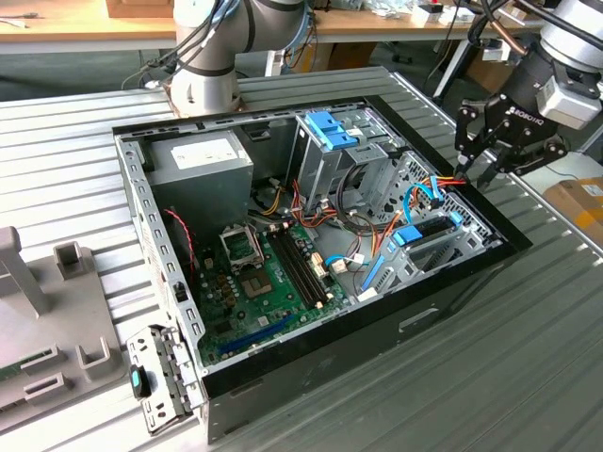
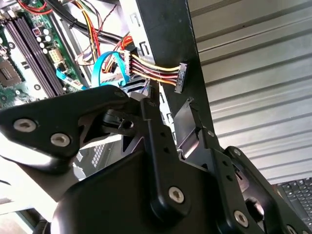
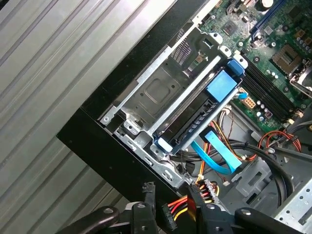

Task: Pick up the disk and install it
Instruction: 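Insert the first disk wire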

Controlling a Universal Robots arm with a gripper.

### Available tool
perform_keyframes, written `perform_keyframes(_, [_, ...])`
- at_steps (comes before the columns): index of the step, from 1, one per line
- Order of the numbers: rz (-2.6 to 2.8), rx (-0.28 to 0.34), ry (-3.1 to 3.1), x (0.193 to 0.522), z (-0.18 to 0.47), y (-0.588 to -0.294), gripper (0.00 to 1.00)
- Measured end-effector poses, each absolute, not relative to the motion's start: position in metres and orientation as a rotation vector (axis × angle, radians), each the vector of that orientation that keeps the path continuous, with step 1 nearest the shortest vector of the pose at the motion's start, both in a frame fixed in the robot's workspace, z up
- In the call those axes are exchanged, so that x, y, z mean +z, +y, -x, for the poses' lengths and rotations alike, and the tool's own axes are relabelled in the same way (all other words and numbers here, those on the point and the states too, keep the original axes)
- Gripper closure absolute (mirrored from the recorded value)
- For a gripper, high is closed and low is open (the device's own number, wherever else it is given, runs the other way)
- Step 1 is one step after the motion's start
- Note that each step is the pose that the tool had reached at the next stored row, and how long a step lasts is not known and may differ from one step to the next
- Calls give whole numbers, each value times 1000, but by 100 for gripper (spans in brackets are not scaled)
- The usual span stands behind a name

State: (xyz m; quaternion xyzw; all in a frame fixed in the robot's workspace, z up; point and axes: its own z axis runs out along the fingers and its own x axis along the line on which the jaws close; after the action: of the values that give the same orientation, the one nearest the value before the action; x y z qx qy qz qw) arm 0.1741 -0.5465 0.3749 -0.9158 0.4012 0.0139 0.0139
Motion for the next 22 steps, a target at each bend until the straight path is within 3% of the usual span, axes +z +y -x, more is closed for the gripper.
perform_keyframes(16, [2897, 49, 1146, 363, -185, -546, 60])
perform_keyframes(17, [2898, 49, 1146, 363, -185, -546, 75])
perform_keyframes(18, [2897, 47, 1145, 368, -185, -546, 82])
perform_keyframes(22, [2896, 44, 1145, 369, -185, -546, 83])
